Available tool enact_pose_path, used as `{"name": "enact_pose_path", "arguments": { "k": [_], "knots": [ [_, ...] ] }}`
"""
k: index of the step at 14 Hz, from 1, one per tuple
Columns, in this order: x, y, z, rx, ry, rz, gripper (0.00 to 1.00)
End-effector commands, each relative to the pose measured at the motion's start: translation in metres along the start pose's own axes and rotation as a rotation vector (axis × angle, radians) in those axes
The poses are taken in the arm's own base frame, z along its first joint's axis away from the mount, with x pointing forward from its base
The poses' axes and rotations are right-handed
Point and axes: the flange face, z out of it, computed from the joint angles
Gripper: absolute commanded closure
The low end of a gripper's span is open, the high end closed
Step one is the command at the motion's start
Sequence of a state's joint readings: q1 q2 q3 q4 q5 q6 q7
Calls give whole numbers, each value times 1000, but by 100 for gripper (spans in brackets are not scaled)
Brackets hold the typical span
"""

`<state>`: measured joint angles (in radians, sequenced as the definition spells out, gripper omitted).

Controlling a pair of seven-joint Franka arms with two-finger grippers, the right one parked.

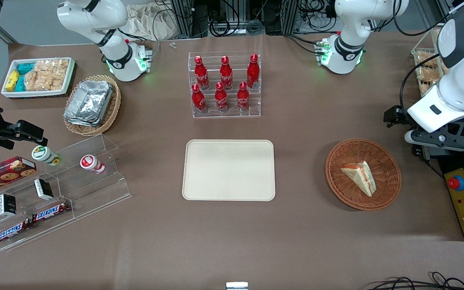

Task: Place sandwich from basket to tray
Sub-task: 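Lower the open left gripper over the wrapped sandwich in the wicker basket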

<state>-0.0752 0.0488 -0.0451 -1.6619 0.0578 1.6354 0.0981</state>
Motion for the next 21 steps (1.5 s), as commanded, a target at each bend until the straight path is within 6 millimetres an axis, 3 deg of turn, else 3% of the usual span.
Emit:
{"name": "enact_pose_path", "arguments": {
  "k": [1,3,5,7,9,14,17,21],
  "knots": [
    [9,3,5,3,-27,-9,0],
    [15,3,-2,-16,-9,-42,0],
    [36,7,13,-17,-28,-153,0],
    [44,27,25,6,-41,-238,0],
    [47,25,38,1,-44,-330,0],
    [58,22,107,-5,43,-500,0],
    [53,15,161,-17,91,-550,0],
    [62,2,208,-14,74,-633,0]
  ]
}}
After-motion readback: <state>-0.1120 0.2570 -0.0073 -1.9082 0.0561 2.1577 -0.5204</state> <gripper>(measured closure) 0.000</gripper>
